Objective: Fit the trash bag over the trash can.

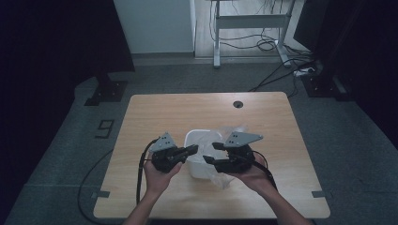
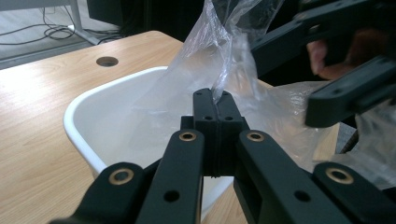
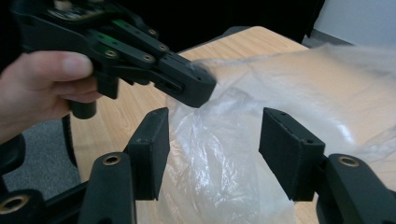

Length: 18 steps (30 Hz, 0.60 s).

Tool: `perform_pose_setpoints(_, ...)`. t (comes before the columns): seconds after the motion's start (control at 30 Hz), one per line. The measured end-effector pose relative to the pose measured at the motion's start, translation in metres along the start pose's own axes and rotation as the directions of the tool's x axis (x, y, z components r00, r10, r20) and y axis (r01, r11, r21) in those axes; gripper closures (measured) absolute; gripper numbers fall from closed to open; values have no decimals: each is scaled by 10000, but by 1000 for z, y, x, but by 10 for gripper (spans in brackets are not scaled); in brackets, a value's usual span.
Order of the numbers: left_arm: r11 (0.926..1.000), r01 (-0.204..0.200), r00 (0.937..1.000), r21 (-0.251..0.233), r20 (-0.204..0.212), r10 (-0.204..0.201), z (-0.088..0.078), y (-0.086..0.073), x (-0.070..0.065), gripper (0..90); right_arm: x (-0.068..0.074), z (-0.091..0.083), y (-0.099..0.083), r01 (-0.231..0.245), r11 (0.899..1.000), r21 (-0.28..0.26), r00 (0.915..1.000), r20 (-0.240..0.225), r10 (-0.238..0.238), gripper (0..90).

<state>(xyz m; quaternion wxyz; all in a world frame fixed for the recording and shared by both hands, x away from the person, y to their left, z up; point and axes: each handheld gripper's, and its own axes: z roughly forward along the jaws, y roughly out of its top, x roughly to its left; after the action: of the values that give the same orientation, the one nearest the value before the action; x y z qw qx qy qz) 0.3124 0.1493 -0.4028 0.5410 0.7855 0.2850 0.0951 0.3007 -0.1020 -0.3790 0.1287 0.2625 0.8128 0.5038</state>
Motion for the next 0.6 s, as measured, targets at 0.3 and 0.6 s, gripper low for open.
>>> perform_pose_setpoints(0.3, 10000, 4, 9999, -43, 122, -3, -1, -2, 0, 900, -1, 15, 0, 230, 9992, 334, 9986, 473, -246, 704)
perform_pose_setpoints(0.6, 9978, 653, 9978, -128, 109, -652, -19, -13, 18, 900, -22, -2, -13, -549, 9985, 51, 9961, 699, 544, 890)
